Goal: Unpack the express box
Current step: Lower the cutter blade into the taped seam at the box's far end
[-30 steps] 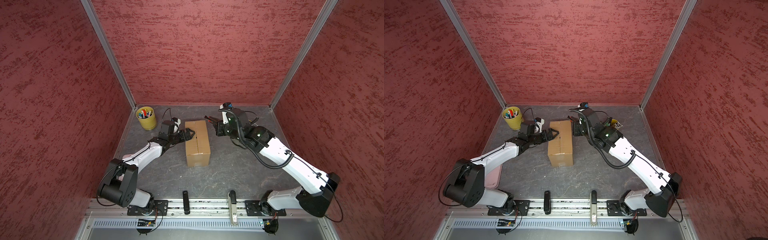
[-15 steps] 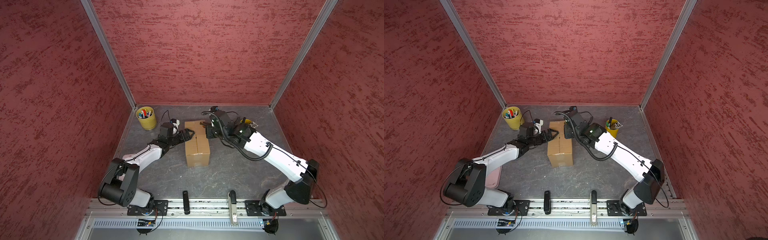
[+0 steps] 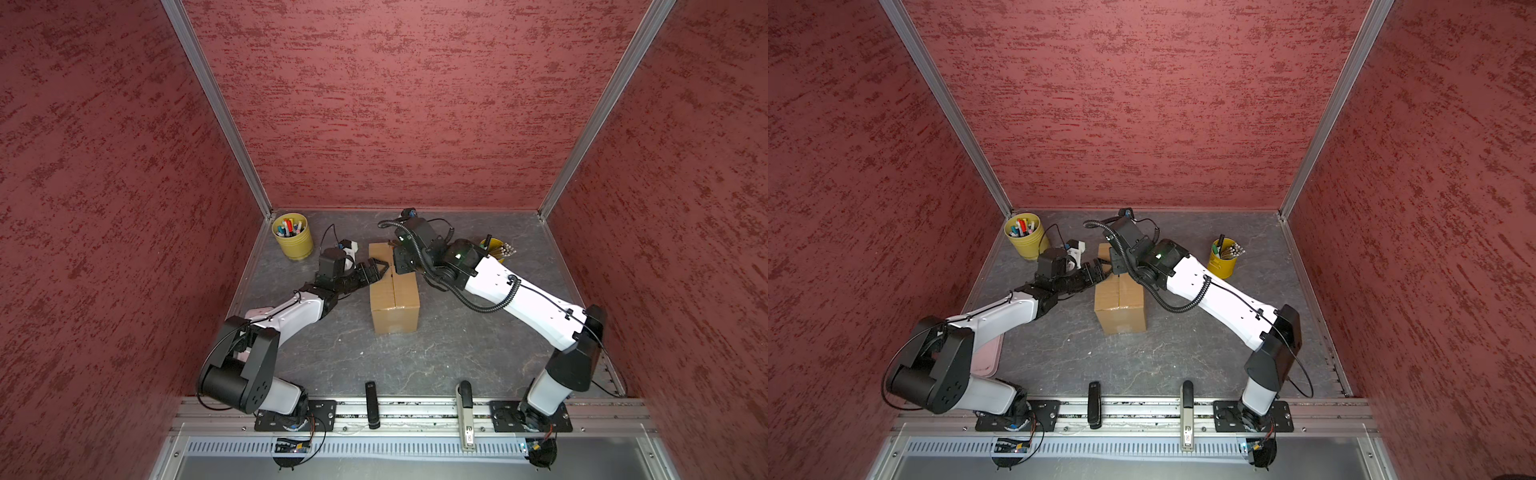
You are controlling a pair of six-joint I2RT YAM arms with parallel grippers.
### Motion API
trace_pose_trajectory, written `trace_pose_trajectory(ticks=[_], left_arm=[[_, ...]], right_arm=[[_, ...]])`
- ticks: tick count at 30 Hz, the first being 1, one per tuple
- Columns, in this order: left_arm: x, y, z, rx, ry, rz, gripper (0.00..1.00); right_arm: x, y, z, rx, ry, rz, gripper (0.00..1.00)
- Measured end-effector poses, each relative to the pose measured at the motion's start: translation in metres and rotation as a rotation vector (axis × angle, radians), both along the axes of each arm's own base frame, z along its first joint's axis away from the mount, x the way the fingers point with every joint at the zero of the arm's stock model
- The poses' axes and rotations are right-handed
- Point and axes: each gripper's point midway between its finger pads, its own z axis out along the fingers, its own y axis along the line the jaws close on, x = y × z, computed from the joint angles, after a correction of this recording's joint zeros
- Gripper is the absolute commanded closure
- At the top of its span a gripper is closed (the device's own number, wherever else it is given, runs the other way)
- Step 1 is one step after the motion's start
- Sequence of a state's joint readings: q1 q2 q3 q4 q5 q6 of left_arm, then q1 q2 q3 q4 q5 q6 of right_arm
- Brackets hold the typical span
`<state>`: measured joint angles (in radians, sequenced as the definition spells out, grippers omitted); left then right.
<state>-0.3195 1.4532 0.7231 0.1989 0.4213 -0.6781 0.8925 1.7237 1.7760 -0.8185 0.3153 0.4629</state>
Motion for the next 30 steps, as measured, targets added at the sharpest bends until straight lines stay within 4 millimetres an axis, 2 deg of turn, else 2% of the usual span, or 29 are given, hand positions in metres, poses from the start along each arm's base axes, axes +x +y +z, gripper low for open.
trace_pose_trajectory(ticks=[11, 30], left_arm=[[-0.004, 0.001, -0.002, -0.031, 0.005, 0.016, 0.0], [-0.005, 0.001, -0.003, -0.04, 0.009, 0.018, 0.0]], right_arm=[[0.008, 0.001, -0.019, -0.1, 0.012, -0.006, 1.0], [0.018, 0.006, -0.023, -0.146, -0.002, -0.007, 1.0]])
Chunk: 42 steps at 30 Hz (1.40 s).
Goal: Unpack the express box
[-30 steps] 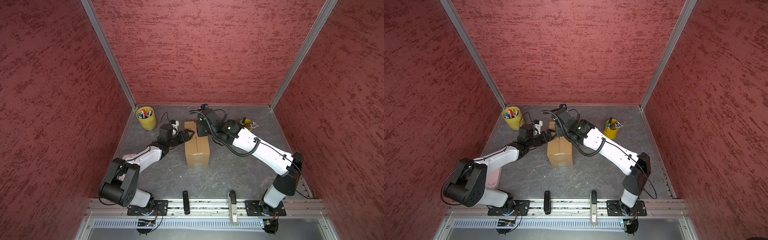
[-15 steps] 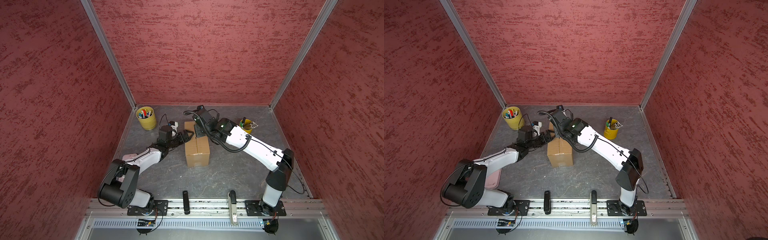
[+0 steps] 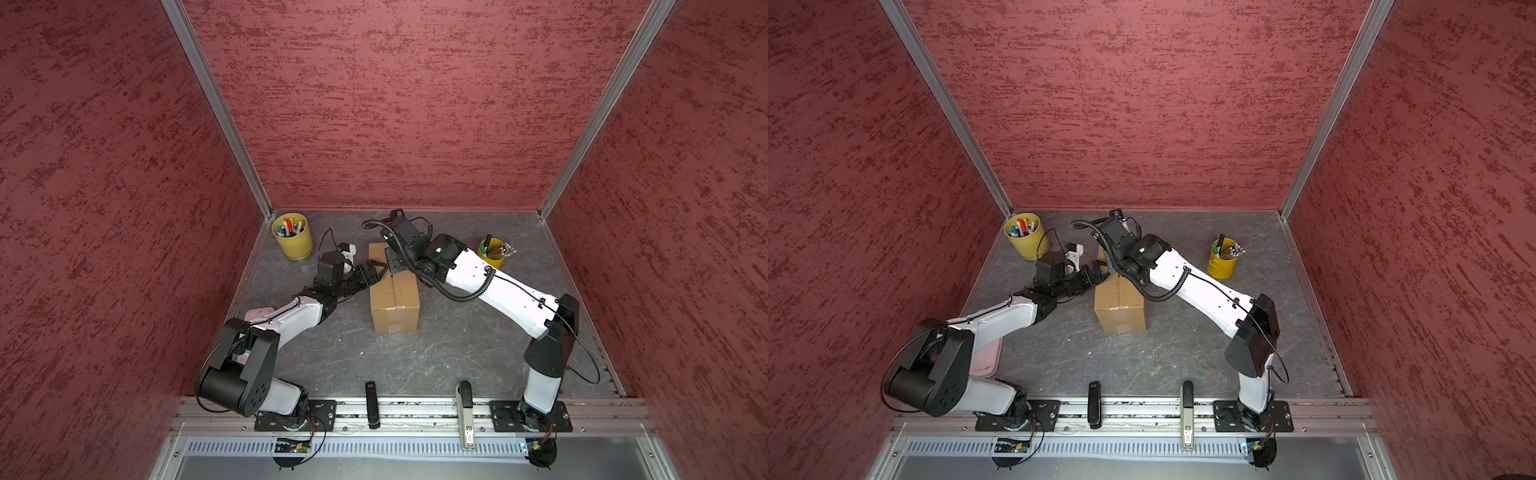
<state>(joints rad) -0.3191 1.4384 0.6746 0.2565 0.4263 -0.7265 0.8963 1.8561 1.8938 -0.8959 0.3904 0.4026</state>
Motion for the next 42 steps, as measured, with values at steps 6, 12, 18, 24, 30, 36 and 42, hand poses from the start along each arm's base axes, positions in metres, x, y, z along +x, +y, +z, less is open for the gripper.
trace_pose_trajectory(ticks=[6, 12, 18, 24, 30, 36, 42], left_arm=[[0.0001, -0.0002, 0.0007, -0.003, -0.003, 0.0, 0.0], [0.0001, -0.0002, 0.0007, -0.003, -0.003, 0.0, 0.0], [0.0001, -0.0002, 0.0007, -0.003, -0.003, 0.0, 0.0], [0.0001, -0.0002, 0.0007, -0.003, -0.003, 0.0, 0.0], [0.0001, -0.0002, 0.0007, -0.003, -0.003, 0.0, 0.0], [0.0001, -0.0002, 0.0007, -0.003, -0.003, 0.0, 0.0], [-0.0004, -0.0004, 0.0003, -0.004, -0.001, -0.002, 0.0]], right_arm=[[0.0001, 0.0001, 0.0004, -0.006, 0.005, 0.0, 1.0], [-0.0004, 0.0001, 0.0005, -0.011, 0.009, 0.0, 1.0], [-0.0013, 0.0005, -0.0006, -0.021, 0.008, -0.001, 1.0], [-0.0017, 0.0014, -0.0039, -0.034, 0.011, -0.002, 1.0], [-0.0022, 0.0016, -0.0037, -0.033, 0.01, -0.007, 1.0], [-0.0041, 0.0028, -0.0037, -0.033, 0.01, -0.008, 1.0], [-0.0076, 0.0038, -0.0037, -0.037, 0.01, -0.014, 1.0]])
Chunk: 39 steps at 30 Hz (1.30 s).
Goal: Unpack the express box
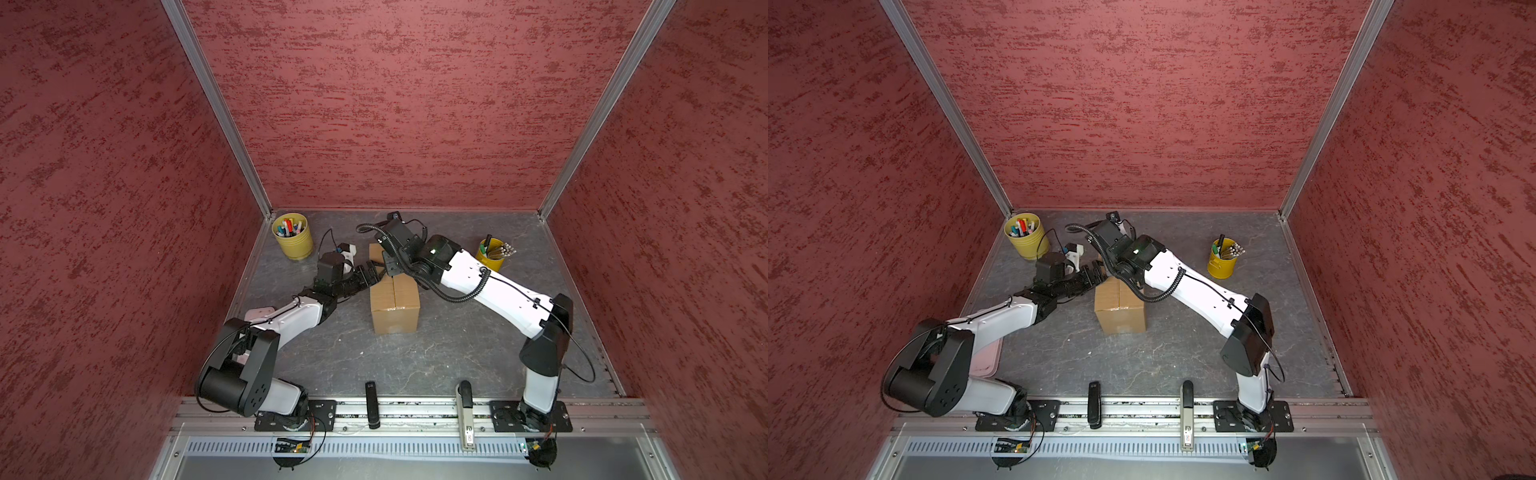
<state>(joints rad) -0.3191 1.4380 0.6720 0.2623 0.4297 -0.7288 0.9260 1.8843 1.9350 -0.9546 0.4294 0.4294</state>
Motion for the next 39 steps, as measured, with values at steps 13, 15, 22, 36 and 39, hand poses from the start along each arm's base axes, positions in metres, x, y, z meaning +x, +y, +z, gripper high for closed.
trace_pose_trajectory(ticks=[13, 15, 22, 36, 39], left_arm=[[-0.0016, 0.0004, 0.0002, -0.001, -0.001, 0.0, 0.0], [-0.0022, 0.0007, 0.0005, -0.001, -0.002, 0.001, 0.0], [-0.0029, 0.002, 0.0008, 0.002, -0.003, 0.007, 0.0], [-0.0034, 0.0022, -0.0001, -0.009, 0.007, 0.015, 0.0], [-0.0035, 0.0022, -0.0002, -0.01, 0.007, 0.015, 0.0]], right_arm=[[-0.0064, 0.0016, -0.0016, 0.025, 0.02, -0.034, 1.0], [-0.0065, 0.0015, -0.0023, 0.03, 0.024, -0.041, 1.0], [-0.0069, 0.0026, -0.0032, 0.045, 0.031, -0.057, 1.0], [-0.0078, 0.0031, -0.0036, 0.06, 0.039, -0.072, 1.0], [-0.0086, 0.0035, -0.0038, 0.061, 0.04, -0.072, 1.0]])
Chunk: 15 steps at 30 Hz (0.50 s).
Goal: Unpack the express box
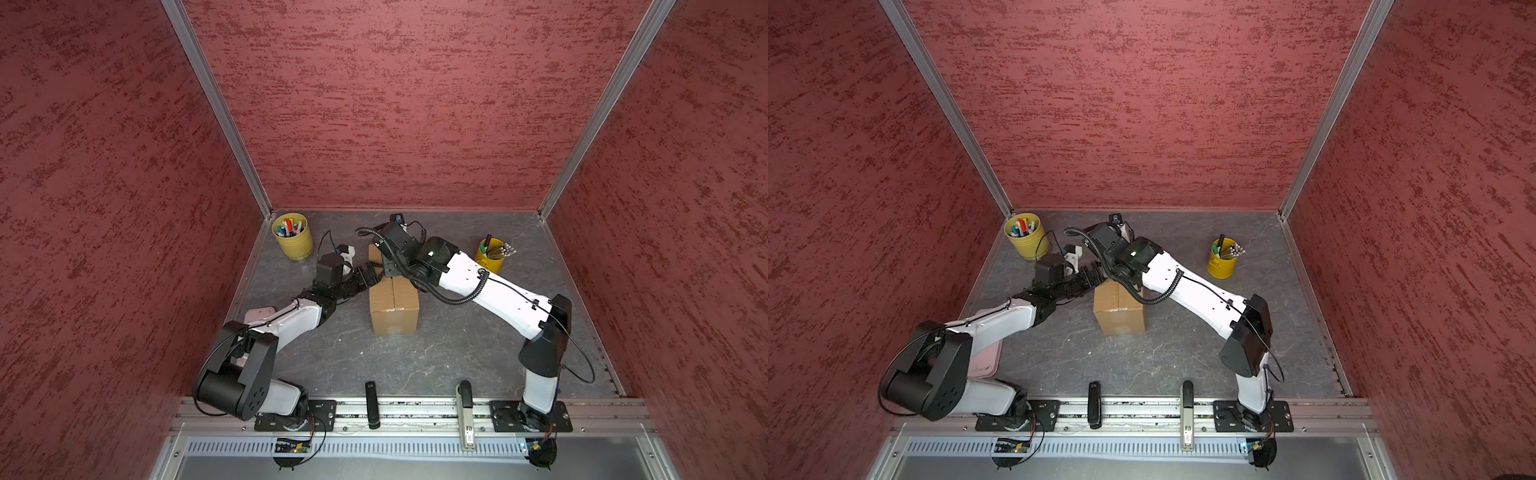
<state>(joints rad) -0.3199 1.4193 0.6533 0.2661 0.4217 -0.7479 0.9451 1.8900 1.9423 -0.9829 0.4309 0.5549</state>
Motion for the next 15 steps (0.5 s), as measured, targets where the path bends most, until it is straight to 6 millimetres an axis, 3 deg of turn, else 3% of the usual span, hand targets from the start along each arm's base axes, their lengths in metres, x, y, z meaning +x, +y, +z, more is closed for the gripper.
trace_pose_trajectory(ticks=[15], left_arm=[[-0.0067, 0.0006, 0.0071, 0.019, 0.015, -0.021, 0.0]], right_arm=[[-0.0045, 0.0005, -0.0019, -0.006, 0.009, -0.001, 1.0]])
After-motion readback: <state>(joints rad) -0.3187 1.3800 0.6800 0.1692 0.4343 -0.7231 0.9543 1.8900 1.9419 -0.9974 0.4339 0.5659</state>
